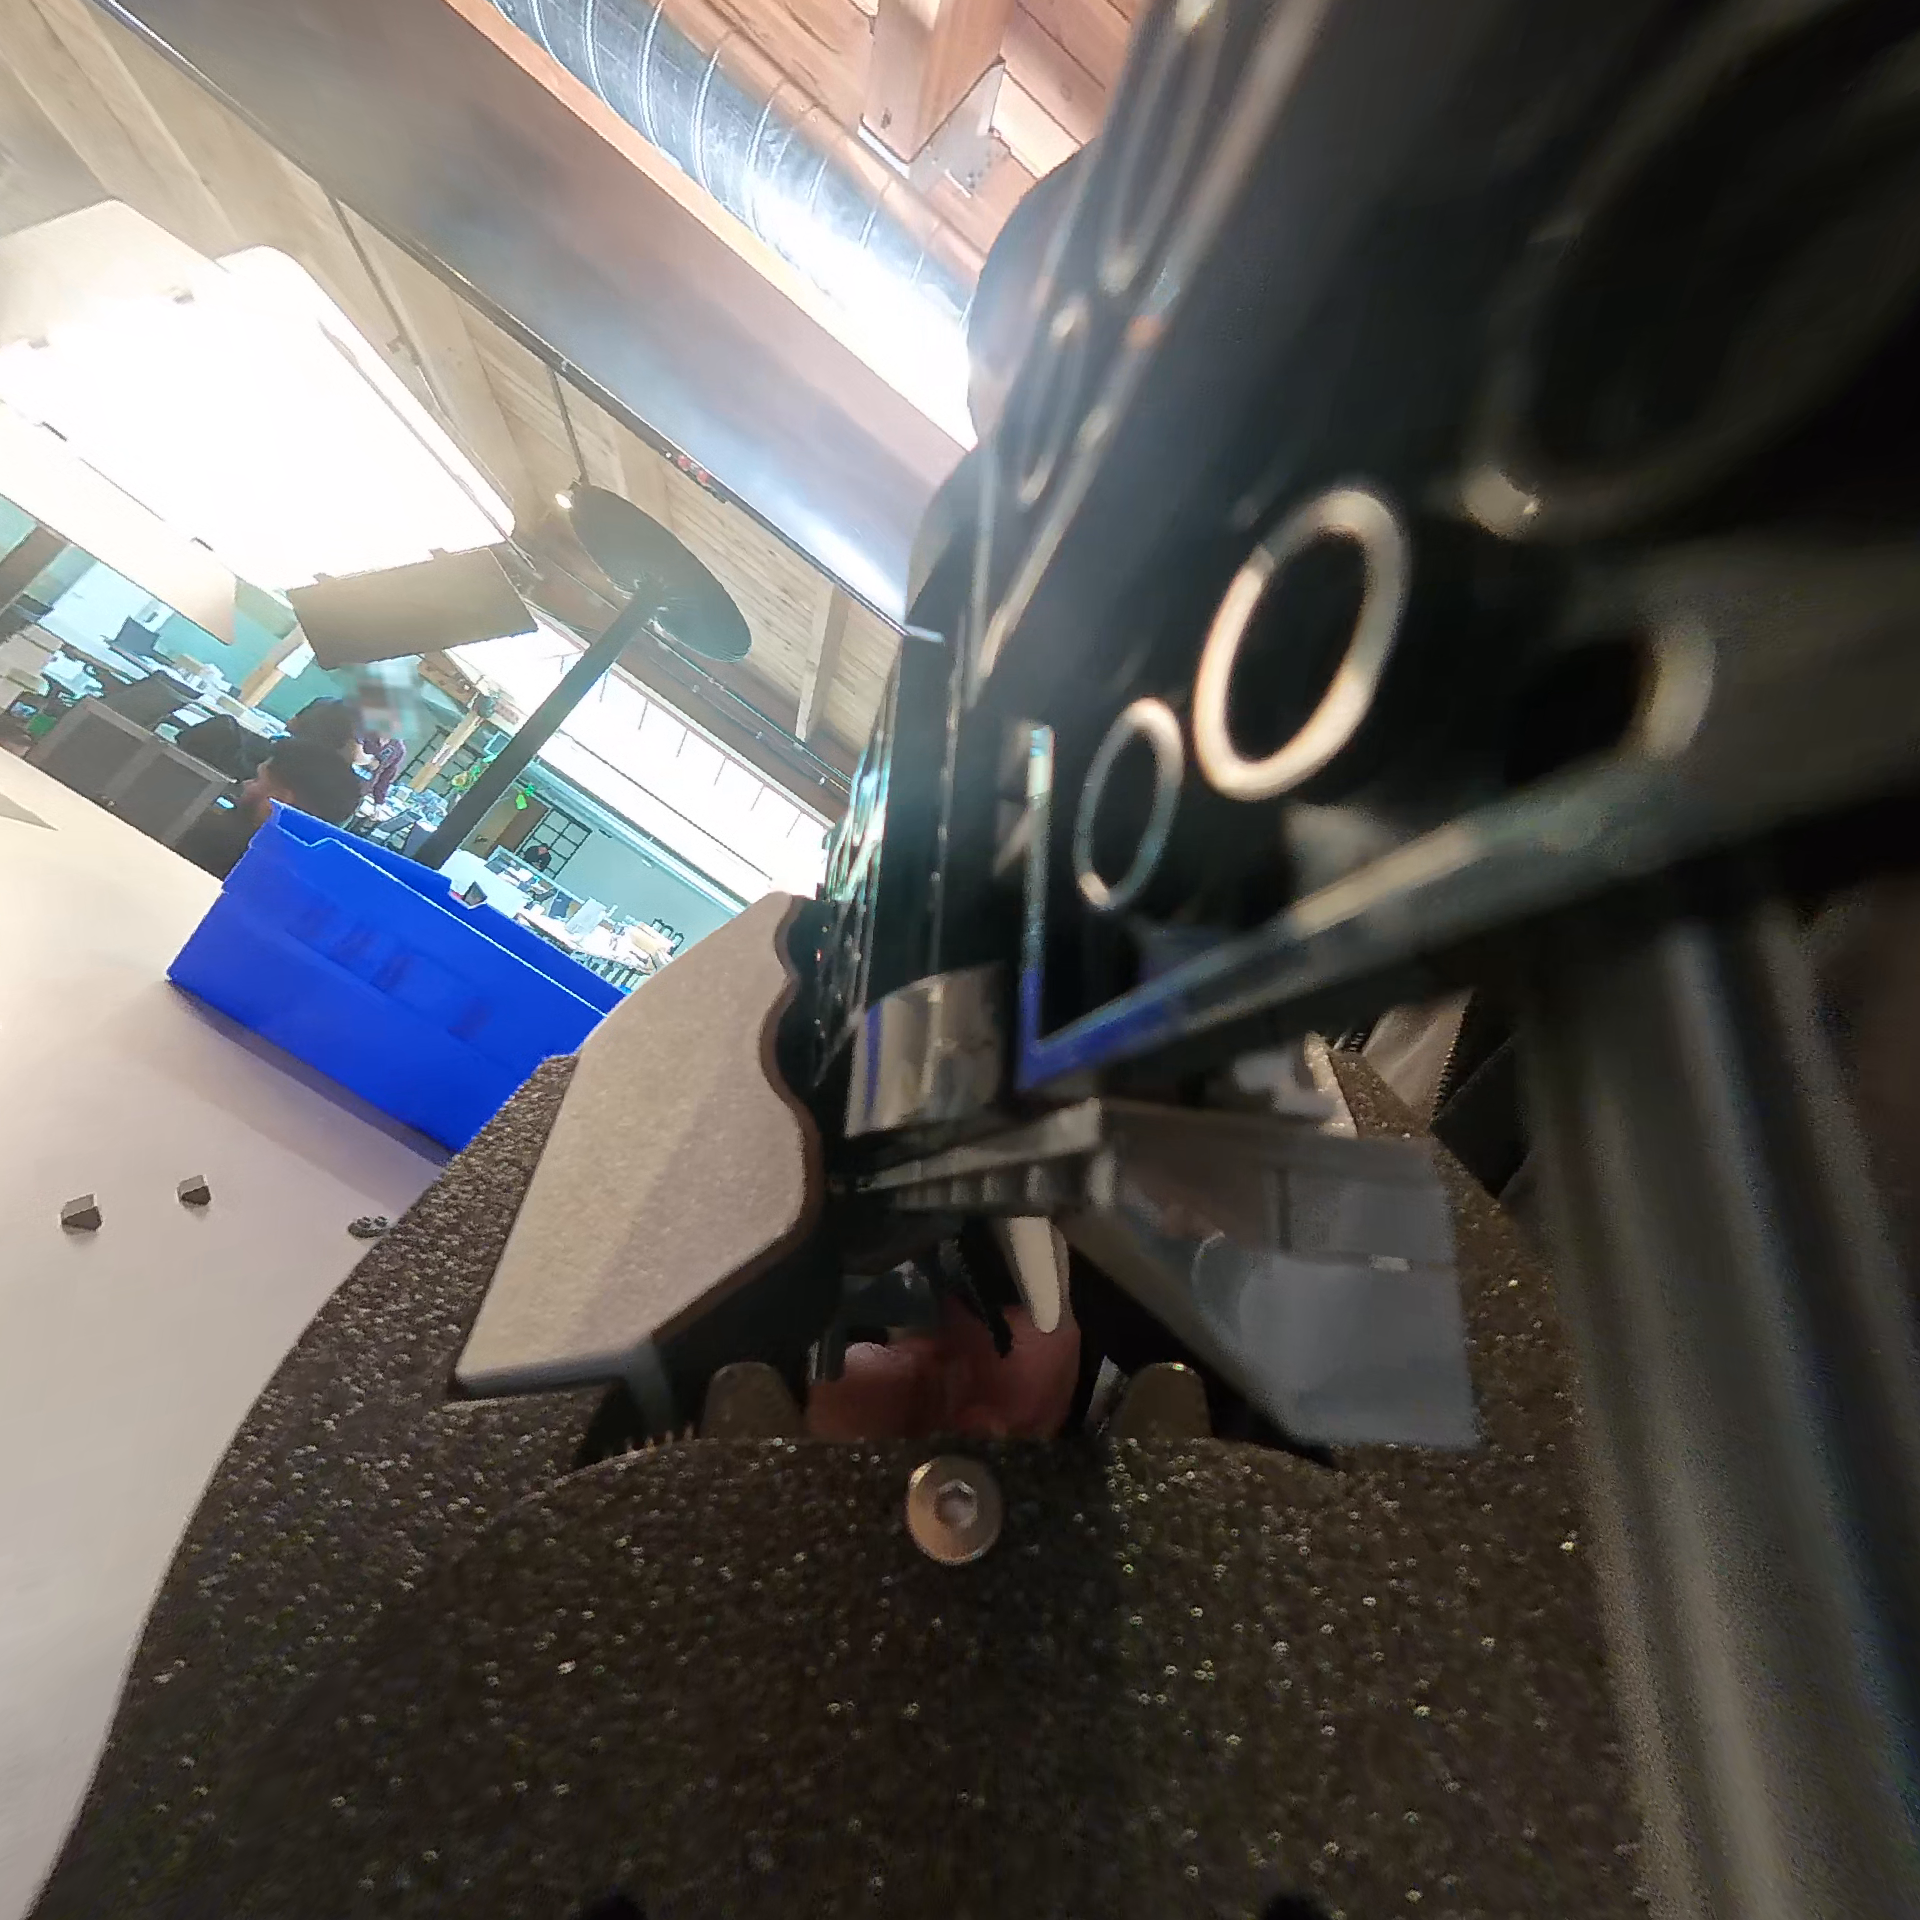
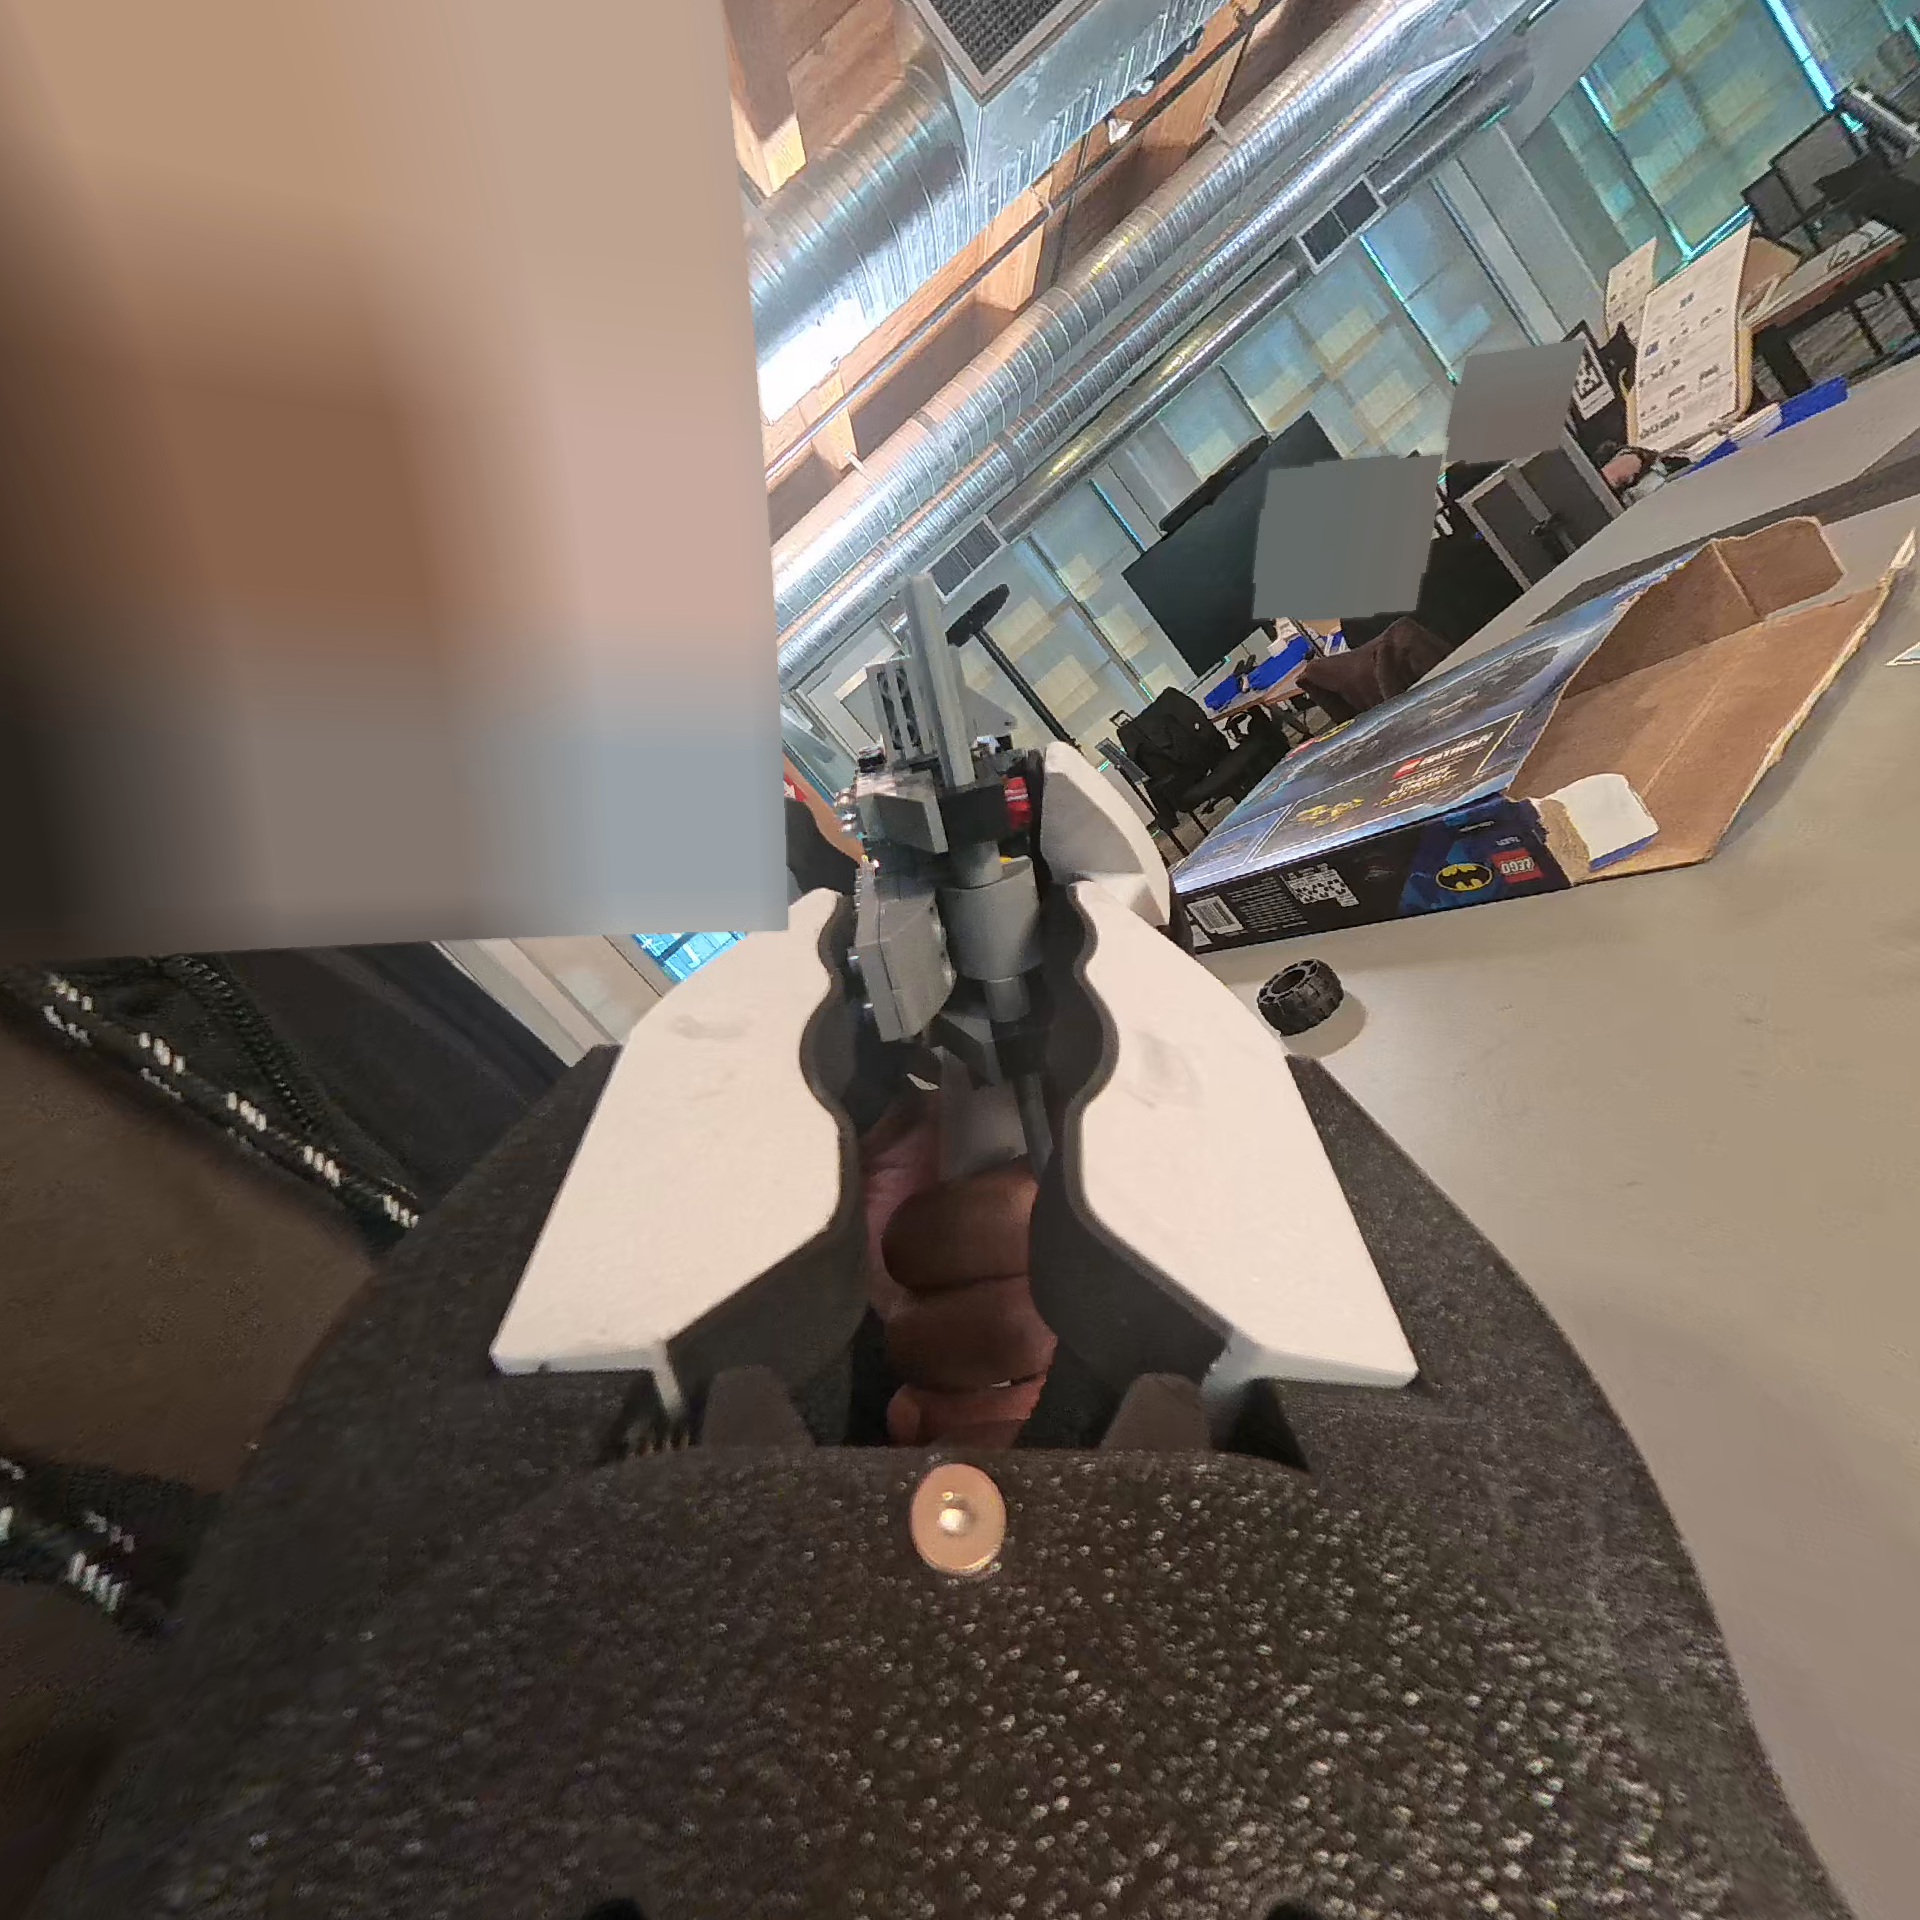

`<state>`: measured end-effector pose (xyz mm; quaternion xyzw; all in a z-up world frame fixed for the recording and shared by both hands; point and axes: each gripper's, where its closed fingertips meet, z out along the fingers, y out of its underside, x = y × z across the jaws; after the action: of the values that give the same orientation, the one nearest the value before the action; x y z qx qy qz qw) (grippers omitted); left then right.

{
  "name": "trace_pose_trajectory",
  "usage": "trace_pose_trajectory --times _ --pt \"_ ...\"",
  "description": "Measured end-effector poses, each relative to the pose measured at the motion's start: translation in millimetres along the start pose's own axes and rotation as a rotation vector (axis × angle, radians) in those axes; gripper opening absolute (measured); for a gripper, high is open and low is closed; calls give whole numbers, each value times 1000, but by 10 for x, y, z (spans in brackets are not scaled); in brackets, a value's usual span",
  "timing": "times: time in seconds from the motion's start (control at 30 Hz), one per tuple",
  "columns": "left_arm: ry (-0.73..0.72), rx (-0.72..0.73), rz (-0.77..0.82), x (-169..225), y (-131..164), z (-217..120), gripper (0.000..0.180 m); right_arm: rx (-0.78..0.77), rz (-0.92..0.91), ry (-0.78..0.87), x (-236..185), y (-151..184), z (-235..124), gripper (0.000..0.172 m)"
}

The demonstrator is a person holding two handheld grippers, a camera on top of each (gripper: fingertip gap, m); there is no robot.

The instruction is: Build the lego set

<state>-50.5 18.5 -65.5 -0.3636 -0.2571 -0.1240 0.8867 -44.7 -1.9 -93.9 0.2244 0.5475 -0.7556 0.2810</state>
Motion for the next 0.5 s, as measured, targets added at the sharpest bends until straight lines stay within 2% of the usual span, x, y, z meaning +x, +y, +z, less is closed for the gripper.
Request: trace_pose_trajectory --times 0.2,0.5 --pt "-91 -5 11 -142 27 23 51 28 71 50 131 -27 -58 39" --pt "-123 -3 12 -175 49 12 51 9 75 94 178 -12 -58 44"
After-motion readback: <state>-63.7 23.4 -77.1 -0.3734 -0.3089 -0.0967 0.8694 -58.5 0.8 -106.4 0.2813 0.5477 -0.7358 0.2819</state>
